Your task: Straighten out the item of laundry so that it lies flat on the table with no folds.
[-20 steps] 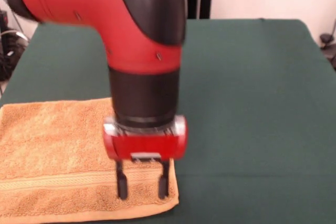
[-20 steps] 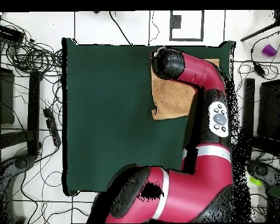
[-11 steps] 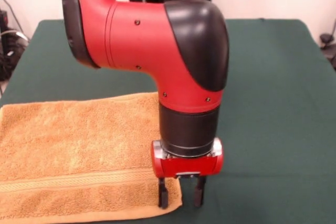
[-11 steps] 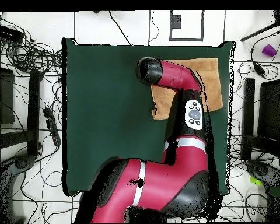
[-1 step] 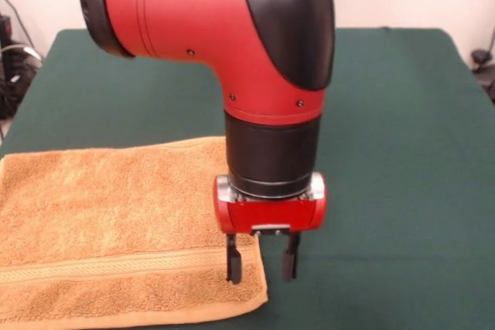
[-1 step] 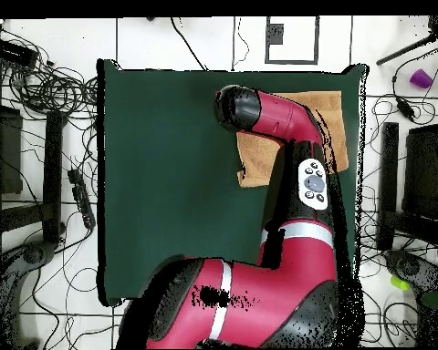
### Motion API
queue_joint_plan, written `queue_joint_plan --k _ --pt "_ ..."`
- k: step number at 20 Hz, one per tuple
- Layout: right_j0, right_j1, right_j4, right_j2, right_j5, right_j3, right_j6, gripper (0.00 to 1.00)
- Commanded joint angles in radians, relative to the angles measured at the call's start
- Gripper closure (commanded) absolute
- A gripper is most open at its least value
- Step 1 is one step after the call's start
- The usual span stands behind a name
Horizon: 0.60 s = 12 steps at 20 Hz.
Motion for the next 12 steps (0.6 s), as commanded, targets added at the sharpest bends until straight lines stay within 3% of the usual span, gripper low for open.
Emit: queue_joint_plan --k 1,6,12 --pt "-0.021 0.03 0.002 0.074 -0.049 0.191 0.169 0.0" --pt "-0.008 0.058 -0.001 0.072 -0.115 0.195 0.207 0.0" --pt "0.007 0.091 0.022 0.06 -0.077 0.152 0.22 0.0"
